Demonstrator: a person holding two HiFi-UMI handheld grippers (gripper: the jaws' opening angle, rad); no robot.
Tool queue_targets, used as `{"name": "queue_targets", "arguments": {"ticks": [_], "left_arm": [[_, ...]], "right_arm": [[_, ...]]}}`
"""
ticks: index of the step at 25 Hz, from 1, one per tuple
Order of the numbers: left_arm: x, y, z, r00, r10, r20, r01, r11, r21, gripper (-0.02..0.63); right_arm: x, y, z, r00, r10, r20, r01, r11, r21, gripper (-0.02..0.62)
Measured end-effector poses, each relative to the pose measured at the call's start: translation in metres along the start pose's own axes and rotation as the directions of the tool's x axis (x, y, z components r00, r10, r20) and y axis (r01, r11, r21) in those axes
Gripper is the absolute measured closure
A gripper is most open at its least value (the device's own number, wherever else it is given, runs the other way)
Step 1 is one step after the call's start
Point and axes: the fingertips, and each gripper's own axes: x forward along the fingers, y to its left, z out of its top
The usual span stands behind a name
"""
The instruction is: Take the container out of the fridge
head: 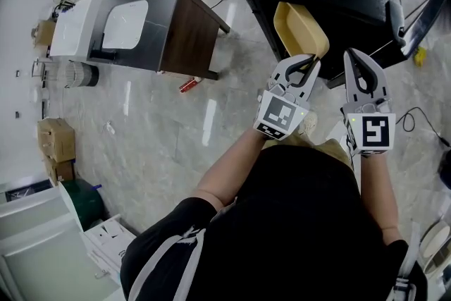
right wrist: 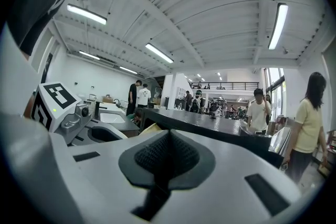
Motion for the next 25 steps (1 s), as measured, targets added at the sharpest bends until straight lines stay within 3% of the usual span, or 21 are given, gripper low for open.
{"name": "queue_targets", "arguments": {"ticks": [10, 25], "left_arm": [[-0.023, 0.025, 0.006, 0.998, -0.057, 0.016, 0.057, 0.998, -0.004, 0.569], [-0.041, 0.030, 0.005, 0.986, -0.161, 0.051, 0.161, 0.987, 0.003, 0.569]], "right_arm": [[0.014, 0.026, 0.024, 0.998, -0.069, 0.010, 0.069, 0.998, 0.014, 0.560], [-0.005, 0.038, 0.018, 0.973, -0.222, -0.059, 0.222, 0.975, 0.000, 0.560]]}}
